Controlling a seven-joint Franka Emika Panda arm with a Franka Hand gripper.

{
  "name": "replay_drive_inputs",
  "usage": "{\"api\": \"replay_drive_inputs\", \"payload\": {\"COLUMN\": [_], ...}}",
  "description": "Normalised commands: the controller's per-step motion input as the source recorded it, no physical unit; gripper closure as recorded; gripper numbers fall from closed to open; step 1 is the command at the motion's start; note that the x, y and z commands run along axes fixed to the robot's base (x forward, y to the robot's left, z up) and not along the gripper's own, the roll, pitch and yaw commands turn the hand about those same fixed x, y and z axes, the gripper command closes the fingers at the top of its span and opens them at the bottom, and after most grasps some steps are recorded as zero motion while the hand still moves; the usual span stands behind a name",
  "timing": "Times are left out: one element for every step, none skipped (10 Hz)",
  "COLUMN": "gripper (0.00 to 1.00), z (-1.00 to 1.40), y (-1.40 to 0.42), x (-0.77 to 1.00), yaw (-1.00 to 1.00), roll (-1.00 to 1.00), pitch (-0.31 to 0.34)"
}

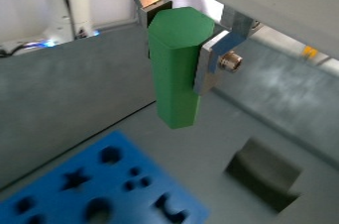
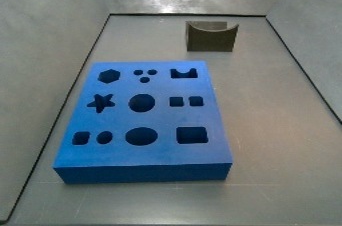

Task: Pick up the hexagon object. Move up. Place the hexagon object on the fixture. Regrasp the hexagon object. Move to above the board. Insert the hexagon object.
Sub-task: Move to above the board, then insert the hexagon object.

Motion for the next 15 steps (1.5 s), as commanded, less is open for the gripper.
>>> {"api": "replay_drive_inputs", "payload": {"gripper": [1.0,1.0,1.0,1.0,1.0,1.0,1.0,1.0,1.0,1.0,1.0,1.0,1.0,1.0,1.0], "z": [0.0,0.0,0.0,0.0,-0.05,-0.11,-0.04,-0.83,-0.85,-0.88,-0.43,0.0,-0.48,-0.67,-0.77], "y": [-0.09,-0.02,0.0,0.01,0.0,0.12,0.0,0.53,0.57,0.62,0.41,0.01,0.11,0.0,0.01], "x": [-0.16,-0.13,-0.1,-0.08,0.0,-0.06,0.0,-0.55,-0.45,-0.38,0.11,0.0,0.0,0.0,-0.26], "yaw": [-0.07,-0.04,-0.03,-0.02,0.0,0.0,0.0,0.26,0.56,0.53,0.0,0.01,-0.78,-1.0,-0.87], "roll": [-0.84,-0.61,-0.43,-0.26,-0.06,-0.24,0.0,-0.03,0.0,0.0,-0.31,0.0,-0.1,0.0,-0.09], "pitch": [-0.059,-0.068,-0.074,-0.068,-0.023,-0.283,0.0,-0.489,-0.434,-0.434,0.0,0.0,-0.089,0.0,0.0]}}
